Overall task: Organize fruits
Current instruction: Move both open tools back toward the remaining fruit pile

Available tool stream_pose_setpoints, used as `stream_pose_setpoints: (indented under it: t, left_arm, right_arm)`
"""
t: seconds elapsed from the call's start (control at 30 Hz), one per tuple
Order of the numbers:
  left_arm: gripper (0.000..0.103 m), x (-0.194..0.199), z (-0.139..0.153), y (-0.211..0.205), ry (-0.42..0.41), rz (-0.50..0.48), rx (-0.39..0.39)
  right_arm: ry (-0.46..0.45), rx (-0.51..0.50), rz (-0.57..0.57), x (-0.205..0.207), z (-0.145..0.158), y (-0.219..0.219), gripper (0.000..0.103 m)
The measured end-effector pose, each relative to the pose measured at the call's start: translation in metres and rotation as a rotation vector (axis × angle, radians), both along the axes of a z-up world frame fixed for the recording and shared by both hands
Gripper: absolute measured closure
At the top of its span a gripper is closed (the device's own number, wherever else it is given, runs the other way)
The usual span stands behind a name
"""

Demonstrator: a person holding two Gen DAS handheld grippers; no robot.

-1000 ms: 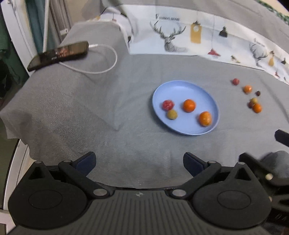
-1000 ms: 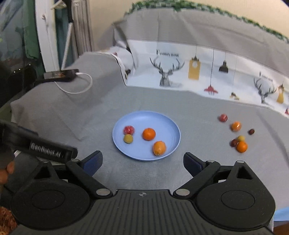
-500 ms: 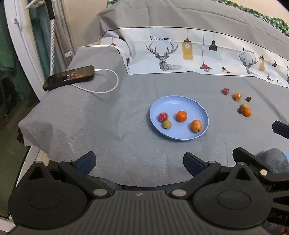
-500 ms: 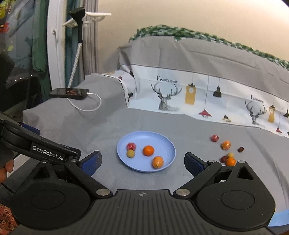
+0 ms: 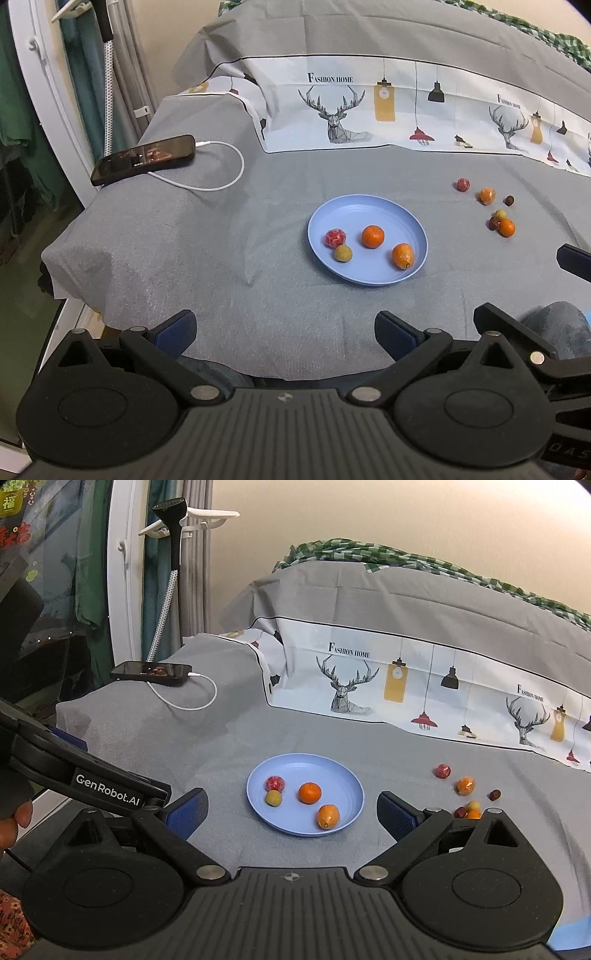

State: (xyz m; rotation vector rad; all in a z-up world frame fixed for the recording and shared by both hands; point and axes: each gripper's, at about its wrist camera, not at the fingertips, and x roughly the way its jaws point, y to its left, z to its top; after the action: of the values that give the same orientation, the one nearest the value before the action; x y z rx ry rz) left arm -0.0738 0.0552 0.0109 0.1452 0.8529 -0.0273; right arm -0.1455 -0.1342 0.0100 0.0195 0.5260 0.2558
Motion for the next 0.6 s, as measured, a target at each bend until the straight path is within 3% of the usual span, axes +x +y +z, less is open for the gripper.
stream_pose_setpoints:
  t: [0.6]
  left_arm:
    - [0.000, 0.021, -0.020, -0.009, 0.068, -0.011, 0.050]
  right_arm:
    - [0.103, 0.074, -0.058, 0.026, -0.025, -0.015, 0.005]
